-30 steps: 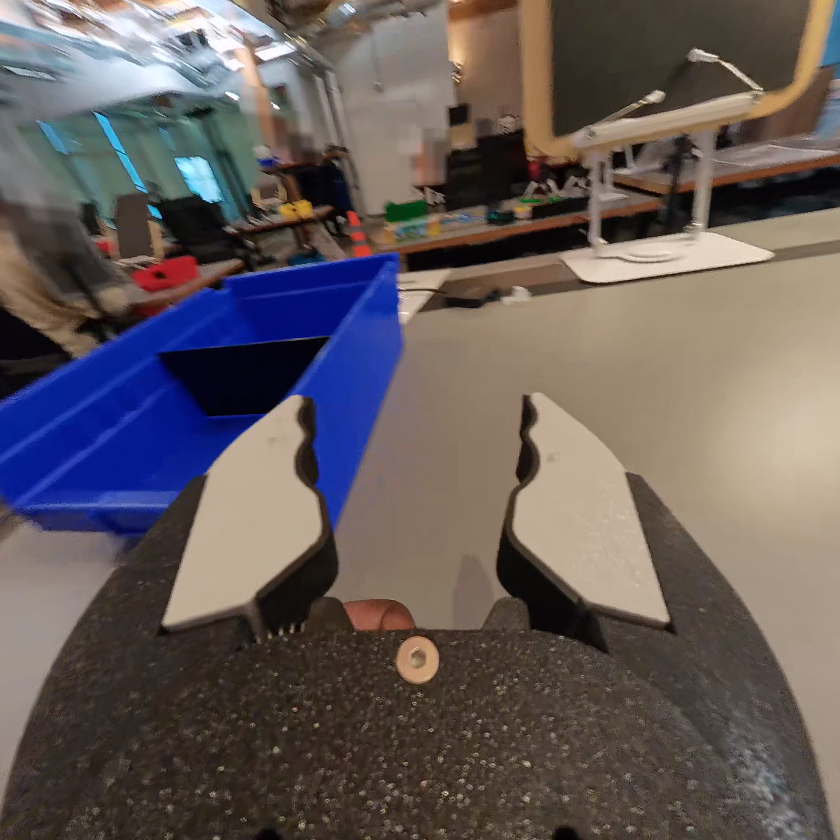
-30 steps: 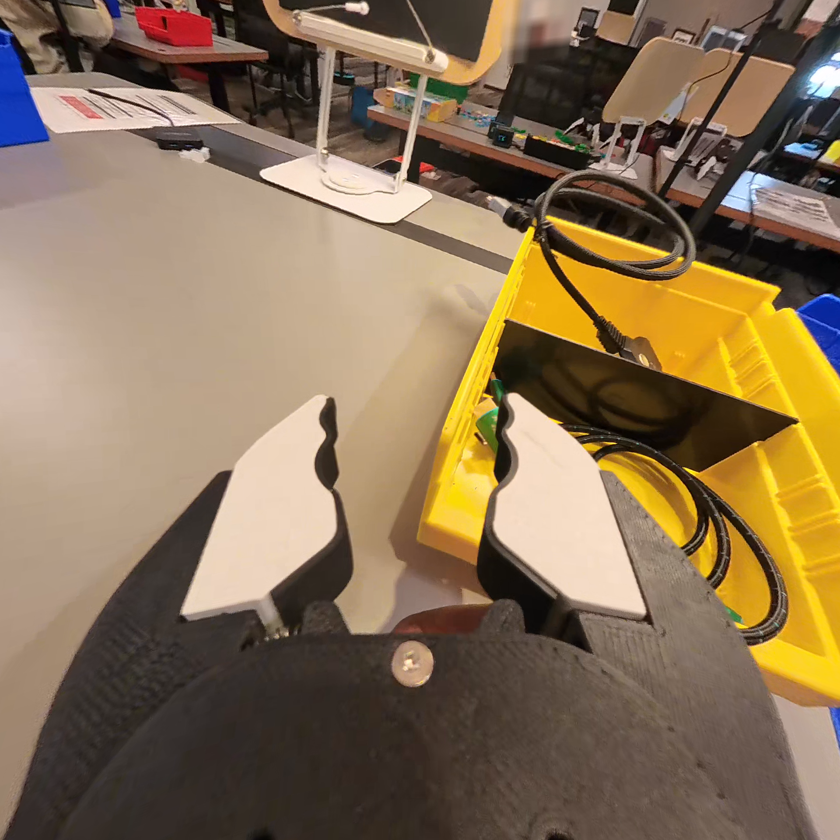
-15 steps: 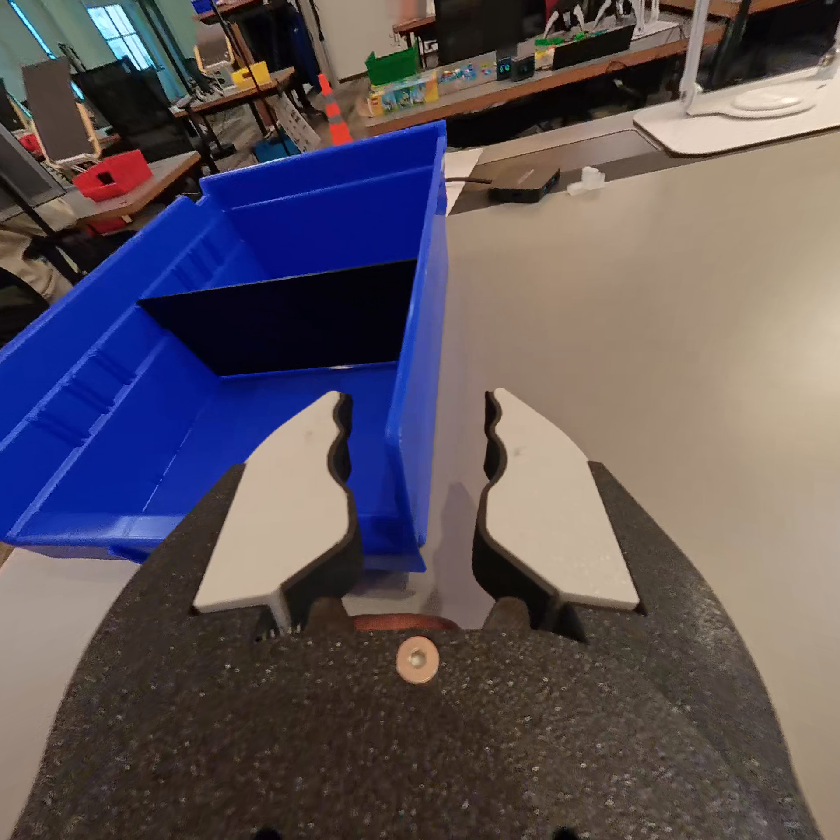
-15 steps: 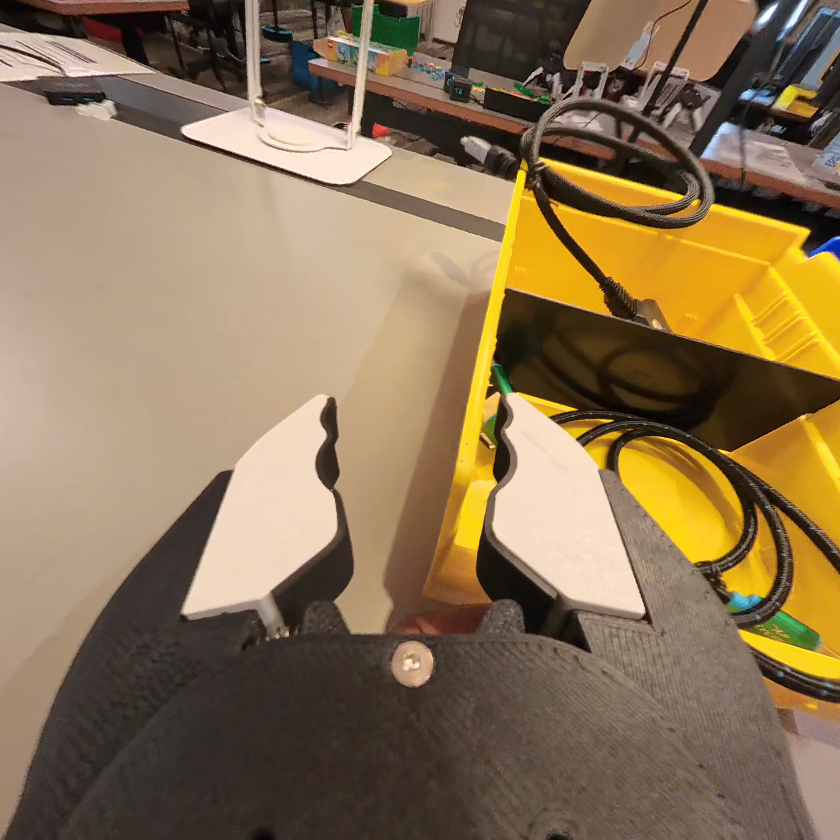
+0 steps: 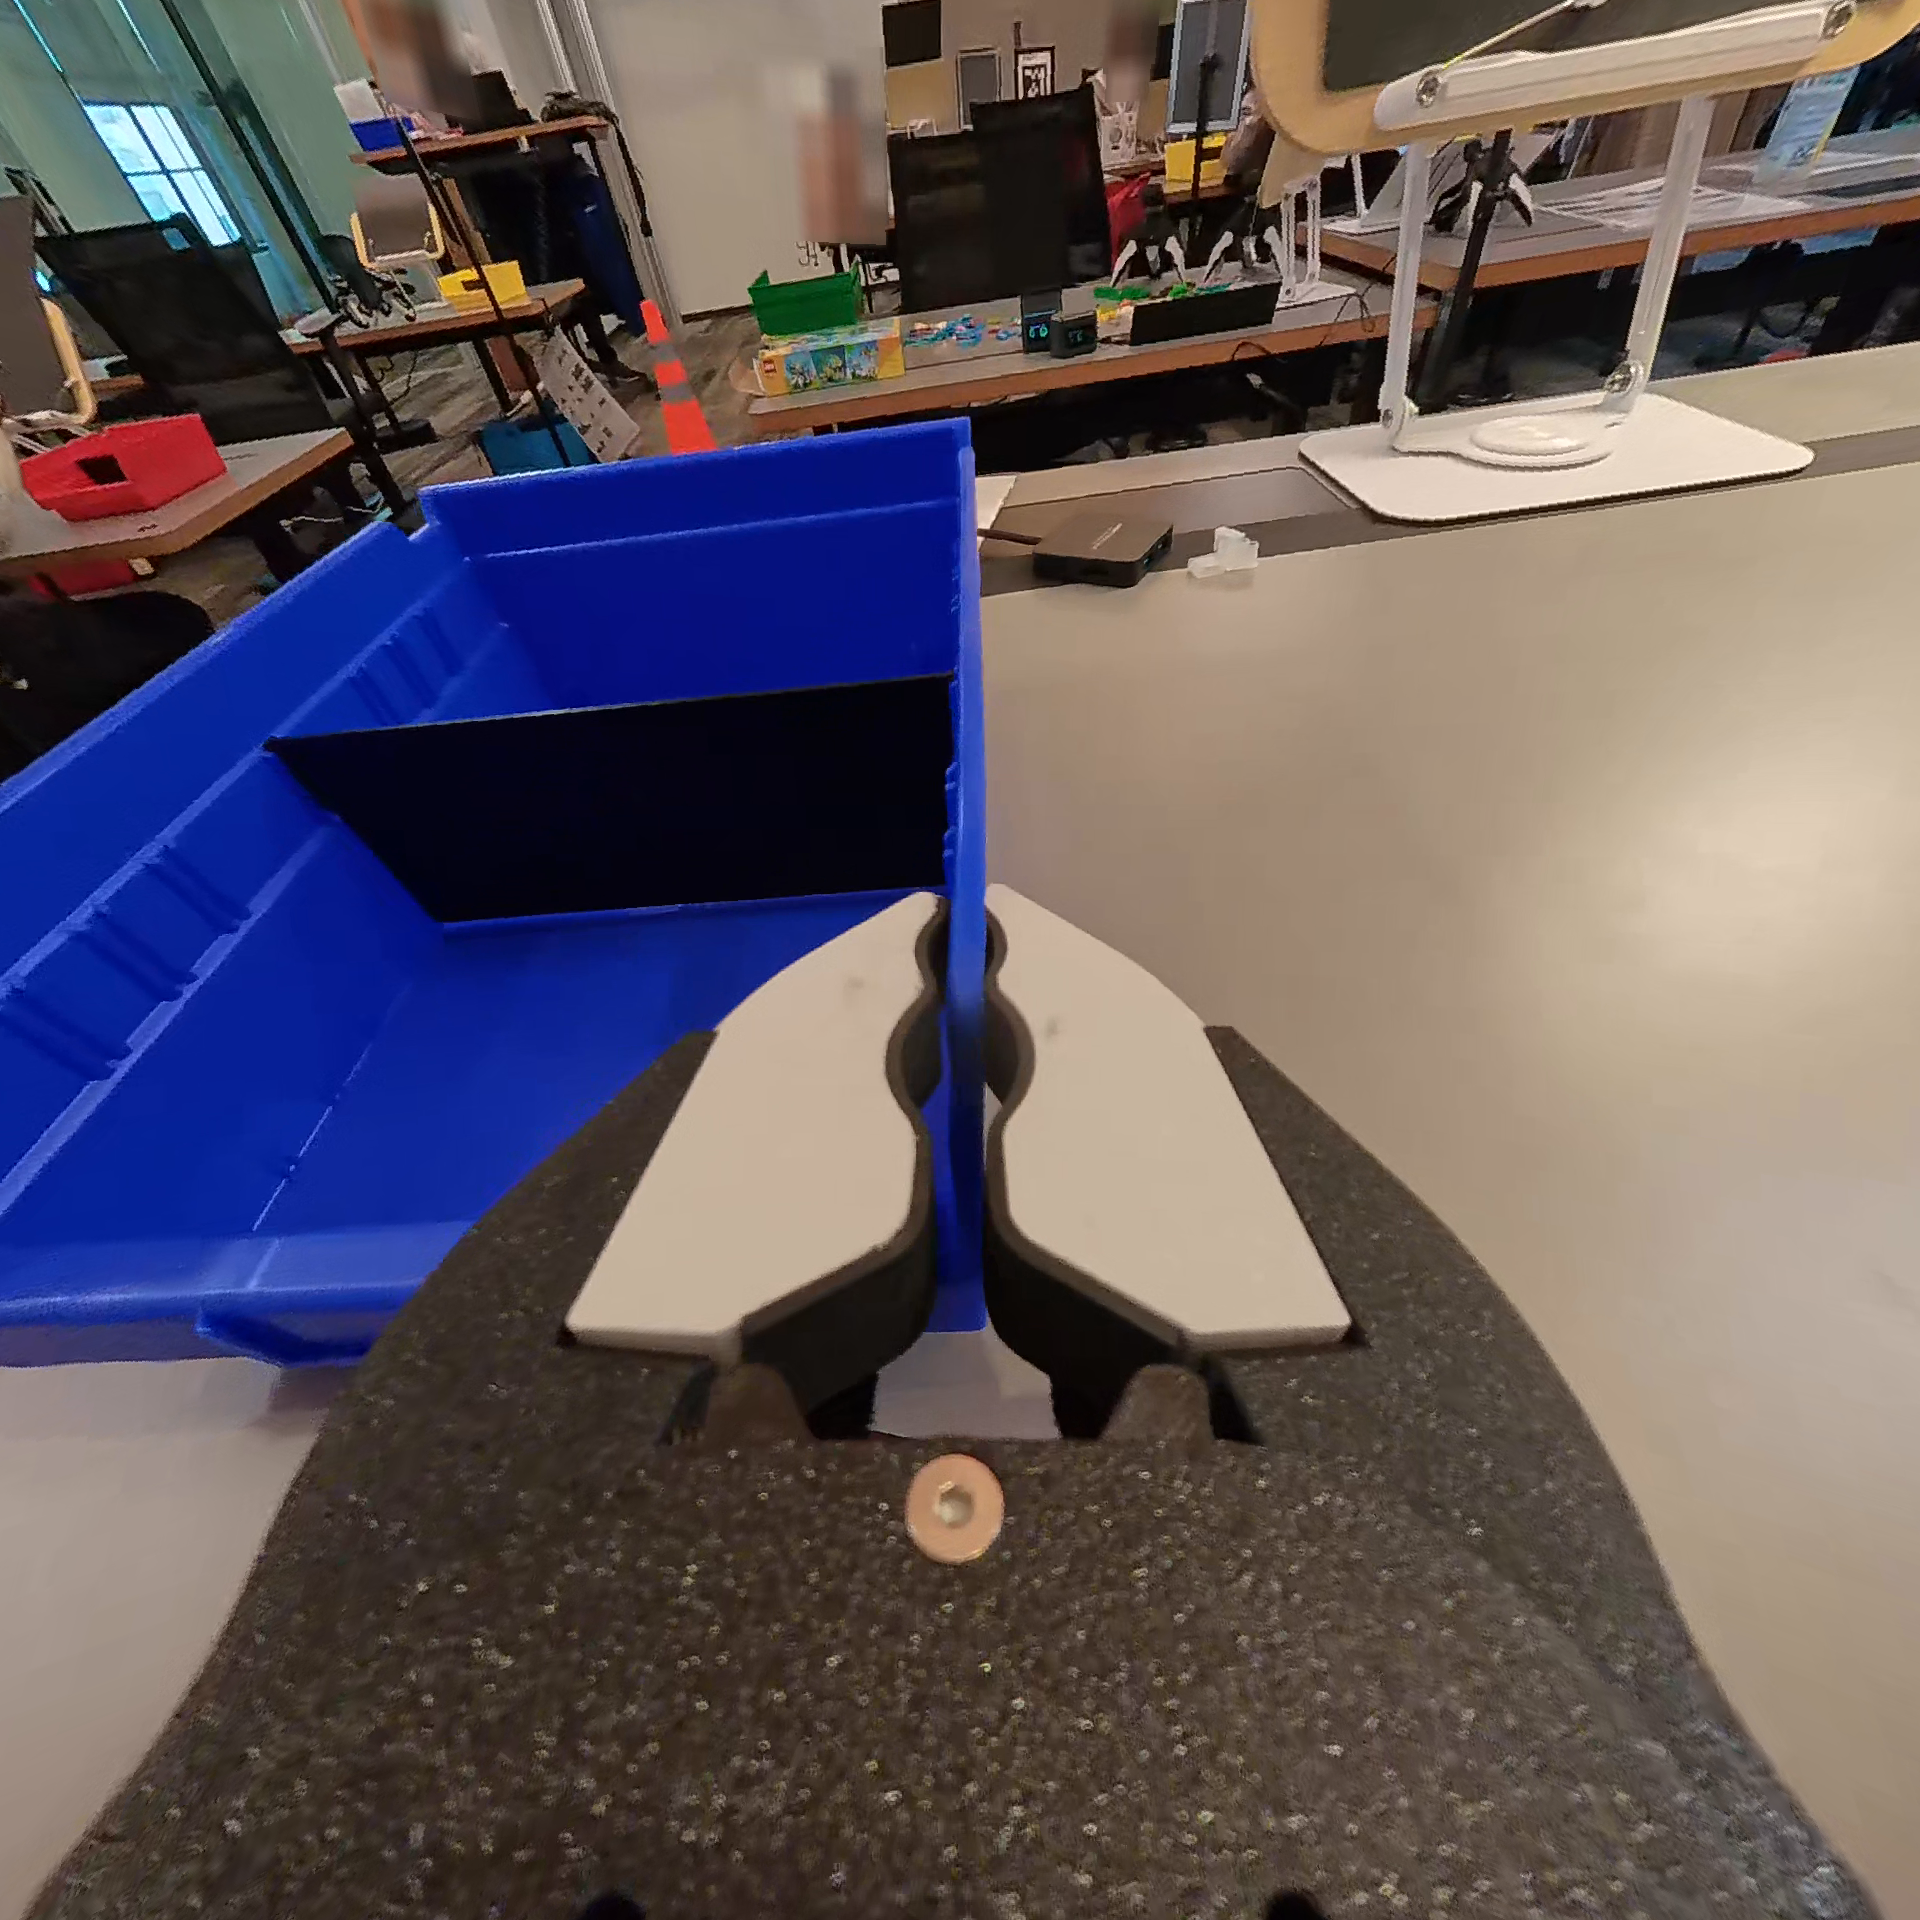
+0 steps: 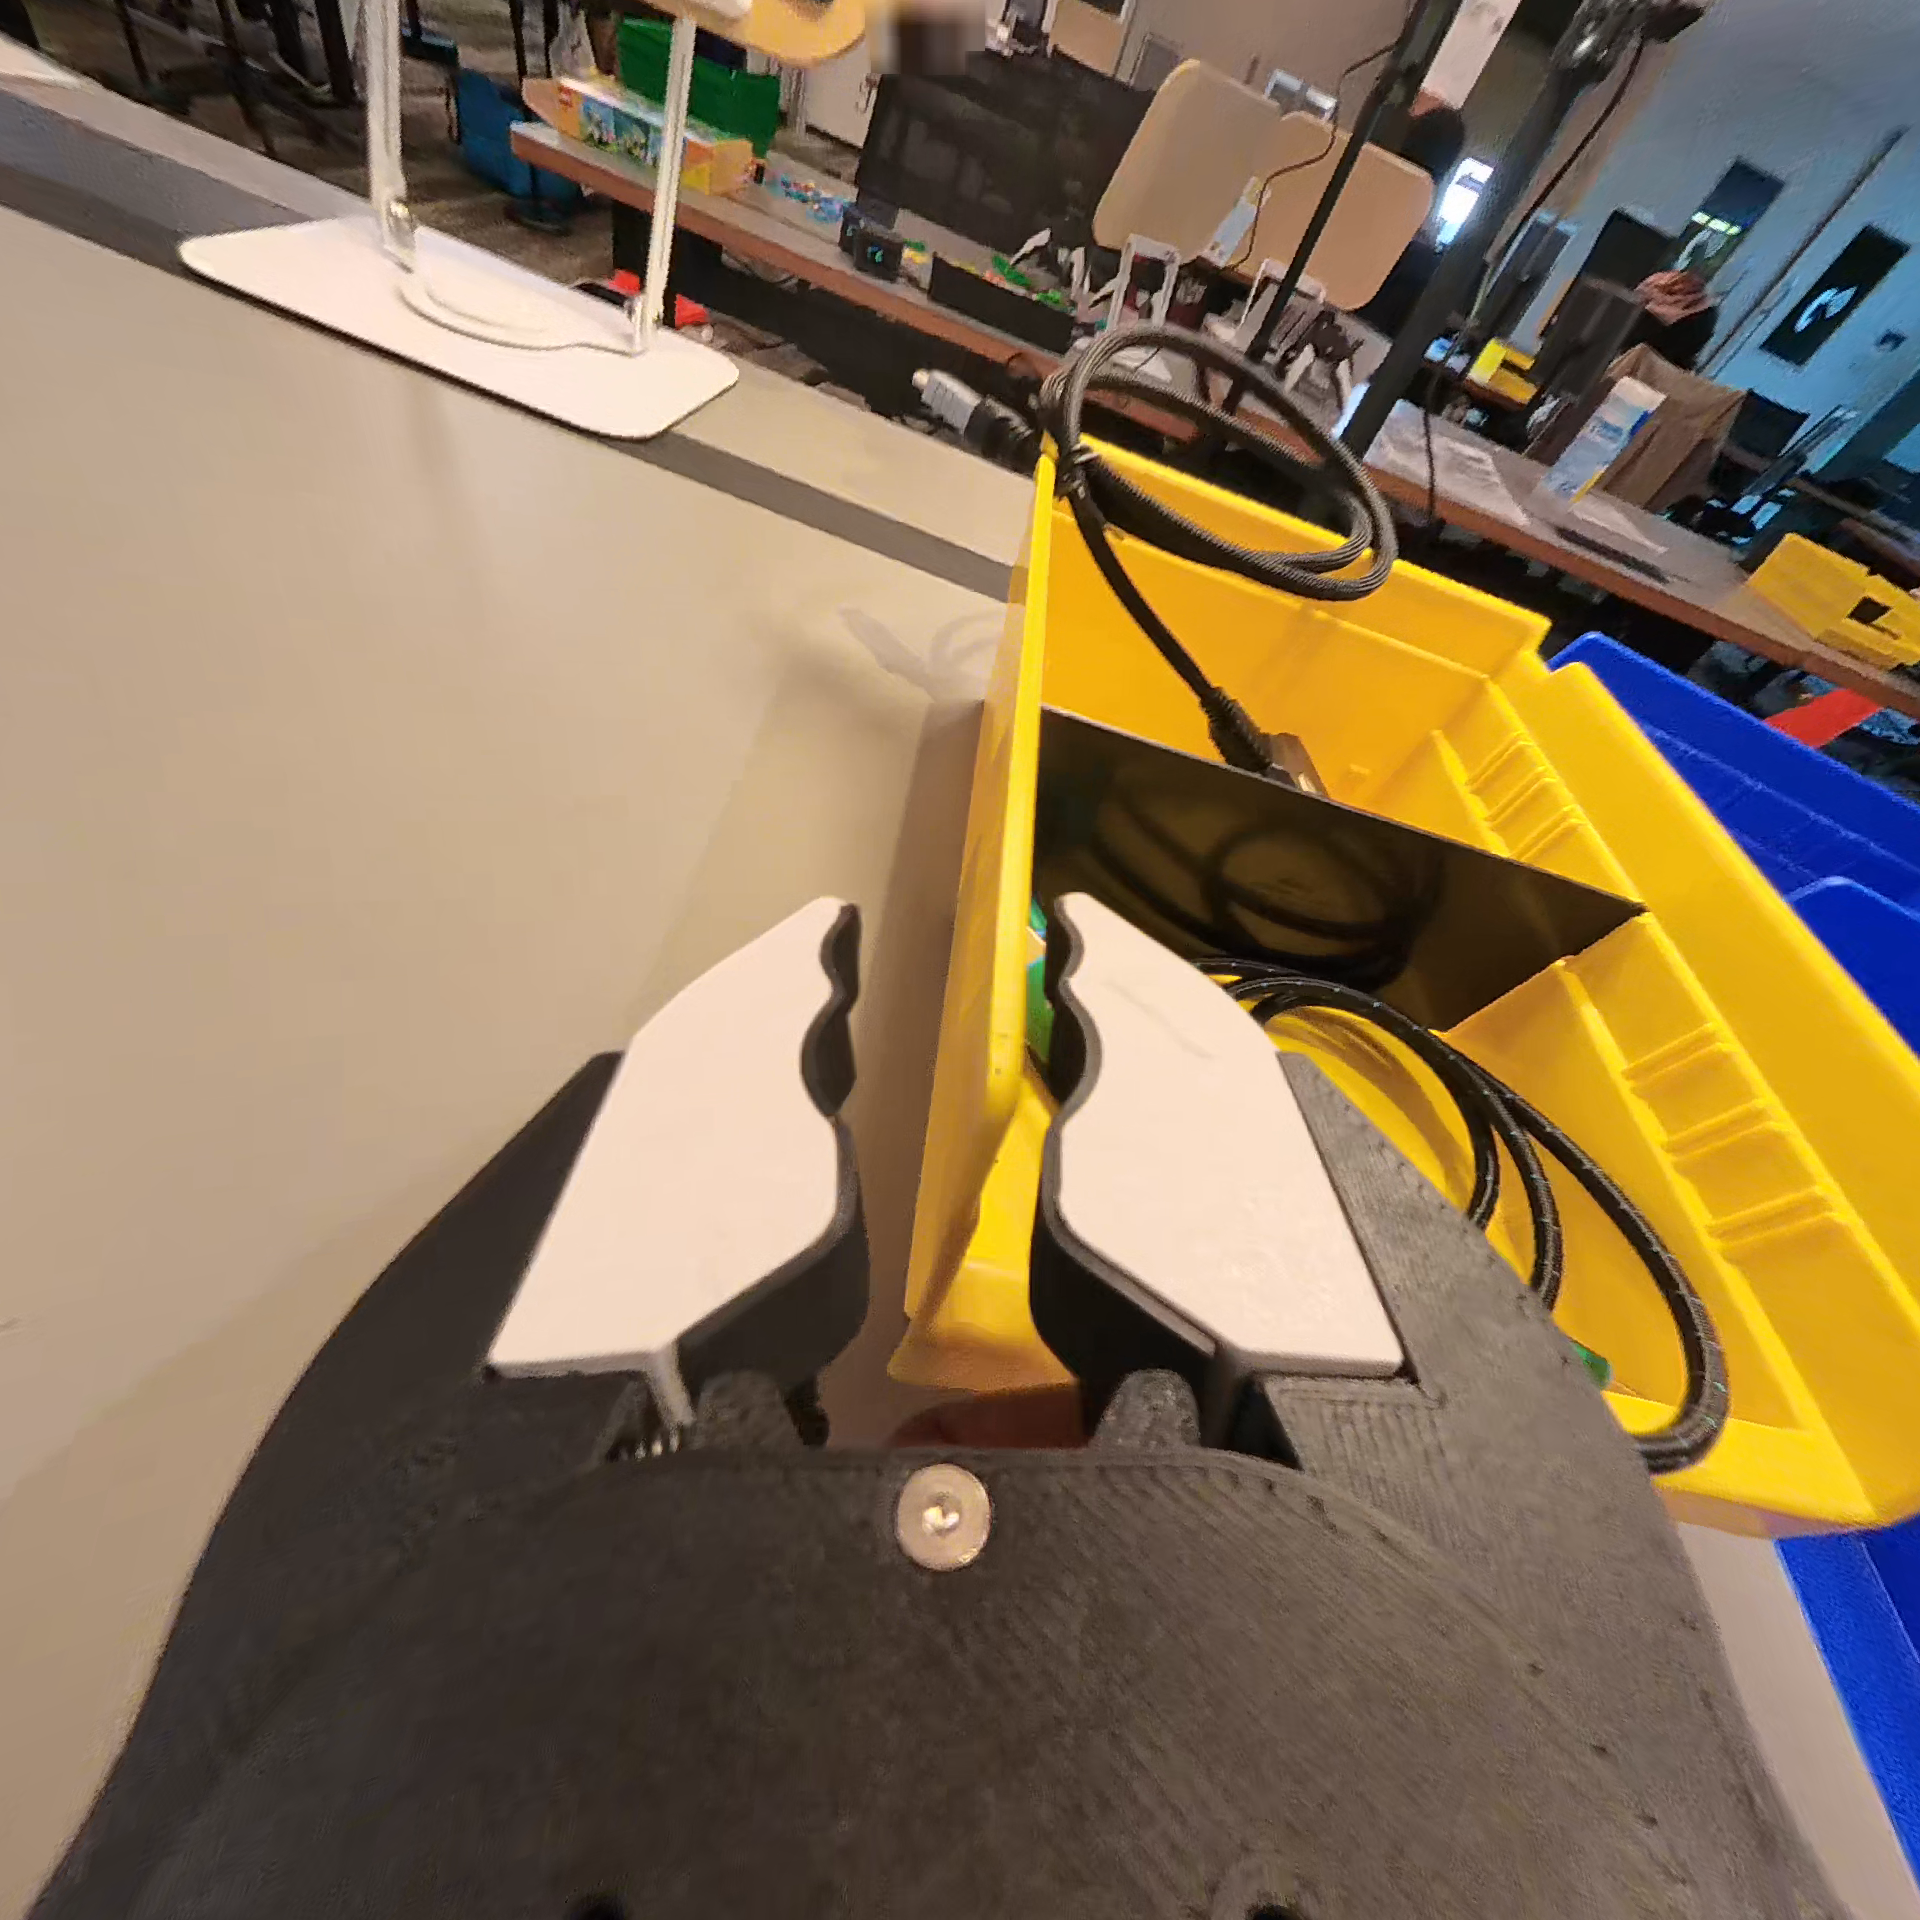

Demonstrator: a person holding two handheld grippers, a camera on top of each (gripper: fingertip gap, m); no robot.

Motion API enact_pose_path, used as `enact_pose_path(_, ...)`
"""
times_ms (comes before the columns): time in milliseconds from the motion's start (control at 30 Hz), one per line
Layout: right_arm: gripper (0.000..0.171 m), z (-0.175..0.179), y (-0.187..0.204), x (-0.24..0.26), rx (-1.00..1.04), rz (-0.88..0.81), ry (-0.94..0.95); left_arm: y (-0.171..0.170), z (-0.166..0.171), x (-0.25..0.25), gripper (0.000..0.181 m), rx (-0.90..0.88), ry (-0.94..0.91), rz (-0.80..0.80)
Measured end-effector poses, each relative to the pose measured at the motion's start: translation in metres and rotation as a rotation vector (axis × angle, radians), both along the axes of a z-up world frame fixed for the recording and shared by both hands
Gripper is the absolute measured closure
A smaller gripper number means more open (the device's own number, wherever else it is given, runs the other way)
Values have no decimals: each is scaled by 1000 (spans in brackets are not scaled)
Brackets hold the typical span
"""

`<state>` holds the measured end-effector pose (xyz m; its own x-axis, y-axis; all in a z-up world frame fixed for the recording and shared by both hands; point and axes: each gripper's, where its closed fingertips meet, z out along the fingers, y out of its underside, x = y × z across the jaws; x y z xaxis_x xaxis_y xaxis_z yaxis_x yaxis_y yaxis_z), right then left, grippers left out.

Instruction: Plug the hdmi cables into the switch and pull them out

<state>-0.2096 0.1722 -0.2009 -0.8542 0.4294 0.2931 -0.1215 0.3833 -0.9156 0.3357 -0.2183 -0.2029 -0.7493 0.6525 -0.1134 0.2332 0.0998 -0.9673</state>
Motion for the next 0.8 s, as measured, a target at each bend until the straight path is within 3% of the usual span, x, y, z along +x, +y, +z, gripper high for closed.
enact_pose_path(167, 165, -6, 12, -5, 22, -42, -14, 12, 1, 5, 179, 12, 4, -44)
enact_pose_path(333, 166, -8, 16, -3, 9, -8, -56, 37, 5, 5, 179, -67, -18, -162)
enact_pose_path(800, 165, -9, 1, 34, 117, 342, -111, 150, 3, -56, 178, -113, -36, -926)
